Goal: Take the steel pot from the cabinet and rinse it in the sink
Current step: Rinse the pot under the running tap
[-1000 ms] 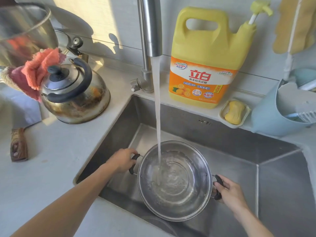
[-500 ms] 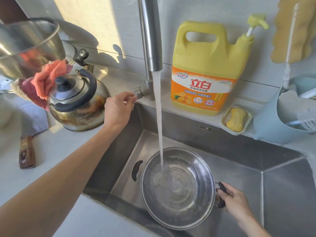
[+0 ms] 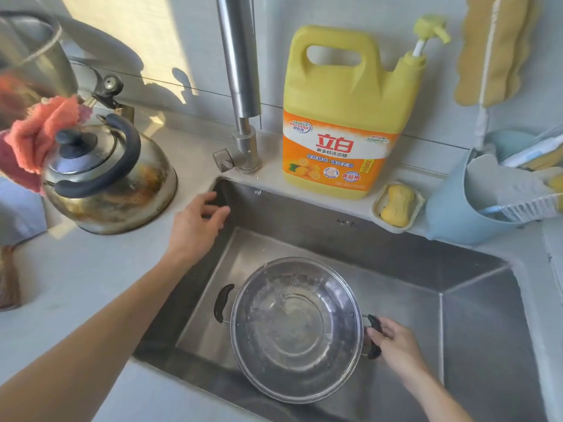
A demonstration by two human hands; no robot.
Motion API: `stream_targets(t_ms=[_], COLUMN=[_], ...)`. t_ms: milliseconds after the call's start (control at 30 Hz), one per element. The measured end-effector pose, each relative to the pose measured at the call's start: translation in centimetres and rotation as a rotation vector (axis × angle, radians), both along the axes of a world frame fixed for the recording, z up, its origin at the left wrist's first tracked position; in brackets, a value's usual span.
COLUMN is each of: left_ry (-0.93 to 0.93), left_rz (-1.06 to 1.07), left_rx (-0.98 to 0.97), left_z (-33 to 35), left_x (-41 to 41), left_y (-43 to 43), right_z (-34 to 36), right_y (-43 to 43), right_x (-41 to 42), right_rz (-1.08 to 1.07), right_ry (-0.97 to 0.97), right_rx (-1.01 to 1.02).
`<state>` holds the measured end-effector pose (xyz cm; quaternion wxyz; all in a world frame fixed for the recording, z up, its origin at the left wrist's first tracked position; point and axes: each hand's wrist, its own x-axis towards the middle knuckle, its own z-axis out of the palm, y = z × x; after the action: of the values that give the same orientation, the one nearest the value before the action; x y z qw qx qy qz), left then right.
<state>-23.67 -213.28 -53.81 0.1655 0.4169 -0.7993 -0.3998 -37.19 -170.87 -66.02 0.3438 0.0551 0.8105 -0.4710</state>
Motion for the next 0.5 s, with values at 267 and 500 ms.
stream_targets(t_ms=[267,500], left_ry=[-0.627,-0.592], left_rz=[-0.322,-0.19], left_rx=[0.216,0.332], left_z=[-12.3,-13.8], left_x=[5.1,5.6], left_y=[4.0,3.5], right_z=[0.8,3.4], right_y=[-0.1,-0.2], right_x=[0.1,0.2], right_rz=[0.024,0.076], right_ry=[-0.011,0.126], right_rx=[0.006,-0.076])
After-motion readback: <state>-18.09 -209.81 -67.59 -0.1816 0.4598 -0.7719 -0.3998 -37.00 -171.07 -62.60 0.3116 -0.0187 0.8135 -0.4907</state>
